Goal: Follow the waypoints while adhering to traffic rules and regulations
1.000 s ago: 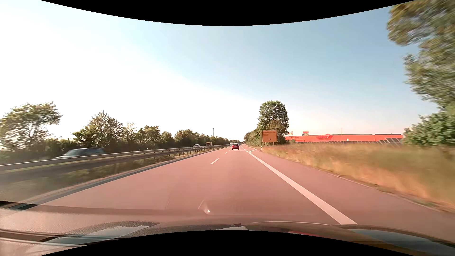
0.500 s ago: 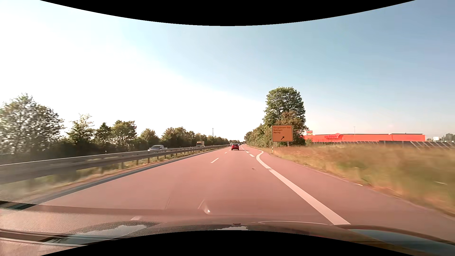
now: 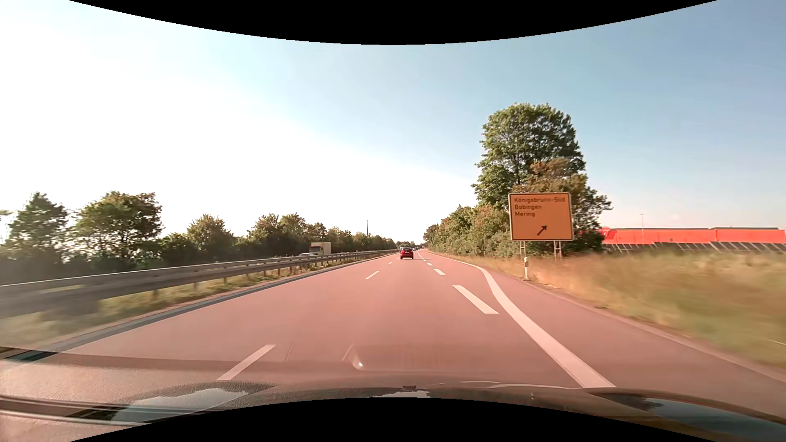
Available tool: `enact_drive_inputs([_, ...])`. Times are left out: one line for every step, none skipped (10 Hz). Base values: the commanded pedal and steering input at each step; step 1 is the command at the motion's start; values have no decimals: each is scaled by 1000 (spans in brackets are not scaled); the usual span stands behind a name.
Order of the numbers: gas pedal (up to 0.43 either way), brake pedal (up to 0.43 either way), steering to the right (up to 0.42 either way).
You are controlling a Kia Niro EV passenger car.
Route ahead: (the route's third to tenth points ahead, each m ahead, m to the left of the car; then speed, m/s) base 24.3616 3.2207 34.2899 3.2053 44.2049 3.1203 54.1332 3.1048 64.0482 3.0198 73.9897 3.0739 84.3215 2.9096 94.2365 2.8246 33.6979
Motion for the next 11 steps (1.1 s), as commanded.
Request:
enact_drive_inputs([280, 6, -3])
enact_drive_inputs([280, 6, -3])
enact_drive_inputs([280, 6, -2])
enact_drive_inputs([280, 6, -1])
enact_drive_inputs([280, 6, -1])
enact_drive_inputs([280, 6, -1])
enact_drive_inputs([280, 6, -1])
enact_drive_inputs([280, 6, -1])
enact_drive_inputs([280, 6, -2])
enact_drive_inputs([280, 6, -2])
enact_drive_inputs([280, 6, -2])
